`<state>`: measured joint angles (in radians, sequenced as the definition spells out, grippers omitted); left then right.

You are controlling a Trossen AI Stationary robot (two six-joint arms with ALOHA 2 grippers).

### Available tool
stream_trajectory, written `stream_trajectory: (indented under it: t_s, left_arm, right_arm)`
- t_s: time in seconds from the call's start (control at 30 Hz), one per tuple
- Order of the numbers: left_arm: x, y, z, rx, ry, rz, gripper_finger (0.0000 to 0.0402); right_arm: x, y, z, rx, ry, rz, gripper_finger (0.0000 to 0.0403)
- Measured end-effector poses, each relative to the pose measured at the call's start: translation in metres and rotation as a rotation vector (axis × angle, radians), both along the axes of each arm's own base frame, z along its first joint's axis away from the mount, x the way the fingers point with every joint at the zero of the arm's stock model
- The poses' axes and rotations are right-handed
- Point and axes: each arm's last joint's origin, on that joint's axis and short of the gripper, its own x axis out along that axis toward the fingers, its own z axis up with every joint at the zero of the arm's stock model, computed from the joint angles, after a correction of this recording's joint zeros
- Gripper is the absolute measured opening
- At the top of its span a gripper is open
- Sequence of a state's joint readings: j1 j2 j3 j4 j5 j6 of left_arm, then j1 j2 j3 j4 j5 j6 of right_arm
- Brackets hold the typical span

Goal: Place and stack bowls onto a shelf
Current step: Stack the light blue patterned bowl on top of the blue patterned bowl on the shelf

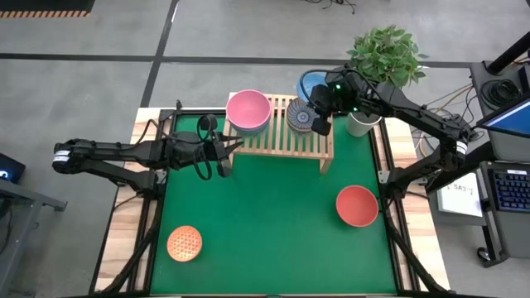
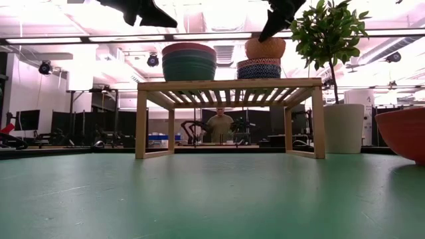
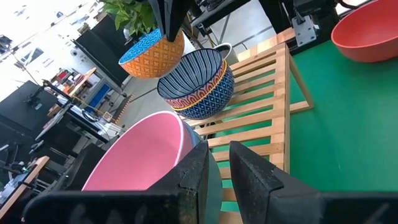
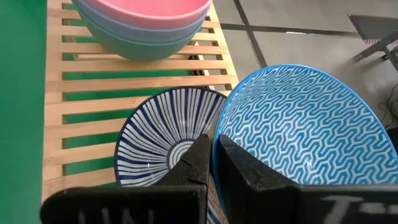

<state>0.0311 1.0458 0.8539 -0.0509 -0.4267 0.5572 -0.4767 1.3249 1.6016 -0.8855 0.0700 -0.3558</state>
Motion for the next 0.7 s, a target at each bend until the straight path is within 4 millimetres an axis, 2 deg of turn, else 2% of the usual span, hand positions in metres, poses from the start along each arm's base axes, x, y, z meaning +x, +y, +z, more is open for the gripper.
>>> stream_trajectory:
  t_s: [0.4, 0.7]
  left_arm:
    - [0.0, 0.0, -0.002, -0.014, 0.014, 0.003, 0.0048]
    - [-0.001, 0.0, -0.002, -0.018, 0.013, 0.004, 0.0048]
  right_arm:
    - [0.004, -0.002, 0.003, -0.041, -0.03, 0.019, 0.0011]
    - [0.019, -0.009, -0.011, -0.029, 0.025, 0.031, 0.0011]
